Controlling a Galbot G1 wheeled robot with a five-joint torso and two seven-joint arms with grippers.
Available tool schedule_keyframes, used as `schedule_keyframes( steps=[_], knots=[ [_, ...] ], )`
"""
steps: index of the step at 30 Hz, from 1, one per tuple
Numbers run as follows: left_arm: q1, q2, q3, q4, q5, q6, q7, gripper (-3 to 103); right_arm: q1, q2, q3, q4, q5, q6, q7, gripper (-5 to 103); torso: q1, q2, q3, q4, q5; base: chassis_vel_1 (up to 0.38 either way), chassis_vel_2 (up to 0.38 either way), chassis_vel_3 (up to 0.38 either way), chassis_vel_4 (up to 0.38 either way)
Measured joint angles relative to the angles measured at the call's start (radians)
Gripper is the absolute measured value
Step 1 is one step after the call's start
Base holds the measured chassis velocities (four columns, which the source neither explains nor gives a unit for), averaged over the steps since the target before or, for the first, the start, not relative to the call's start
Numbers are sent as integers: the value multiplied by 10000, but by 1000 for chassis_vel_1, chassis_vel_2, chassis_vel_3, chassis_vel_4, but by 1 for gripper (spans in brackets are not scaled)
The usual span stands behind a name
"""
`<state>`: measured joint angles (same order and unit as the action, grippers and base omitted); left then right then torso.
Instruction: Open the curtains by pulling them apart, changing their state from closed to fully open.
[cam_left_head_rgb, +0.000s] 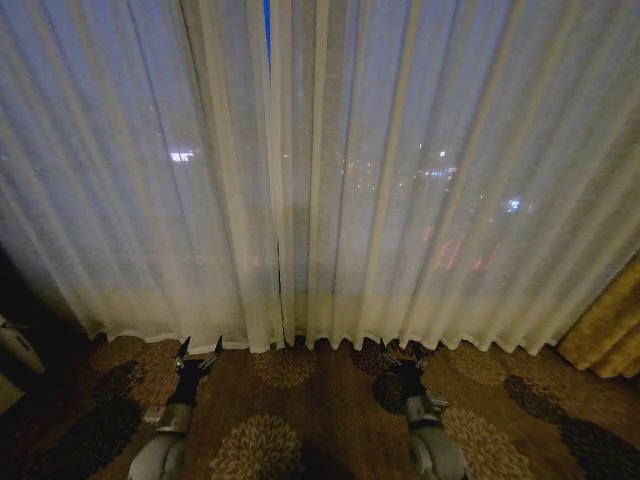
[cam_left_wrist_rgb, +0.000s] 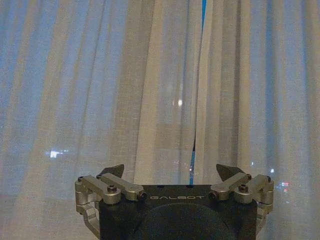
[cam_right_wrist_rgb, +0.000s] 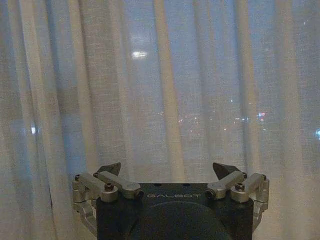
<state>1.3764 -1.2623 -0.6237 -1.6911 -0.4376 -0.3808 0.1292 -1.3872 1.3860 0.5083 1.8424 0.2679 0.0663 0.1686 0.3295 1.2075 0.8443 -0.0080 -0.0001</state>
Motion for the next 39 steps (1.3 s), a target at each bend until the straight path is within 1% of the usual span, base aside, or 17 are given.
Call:
schedule_keyframes(
  steps=[8,18,21,29,34,39],
  knots=[
    [0,0,0,0,0,0,0,100,54,105,-52,-46,-9,0,-4,100,0,0,0,0,0,0,0,0,0],
    [0,0,0,0,0,0,0,100,-41,64,-11,-52,-80,45,-24,100,0,0,0,0,0,0,0,0,0],
    [0,0,0,0,0,0,0,100,49,104,-19,-193,-169,113,-220,100,0,0,0,0,0,0,0,0,0],
    [0,0,0,0,0,0,0,100,225,175,-146,-433,-151,158,-343,100,-1,0,-1,1,0,0,0,0,0],
    [0,0,0,0,0,0,0,100,299,151,-156,-502,-100,169,-357,100,-3,1,-1,1,0,-59,91,80,-81],
    [0,0,0,0,0,0,0,100,342,86,-140,-505,-23,171,-394,100,-4,1,-2,0,-1,-183,192,167,-175]
  ],
)
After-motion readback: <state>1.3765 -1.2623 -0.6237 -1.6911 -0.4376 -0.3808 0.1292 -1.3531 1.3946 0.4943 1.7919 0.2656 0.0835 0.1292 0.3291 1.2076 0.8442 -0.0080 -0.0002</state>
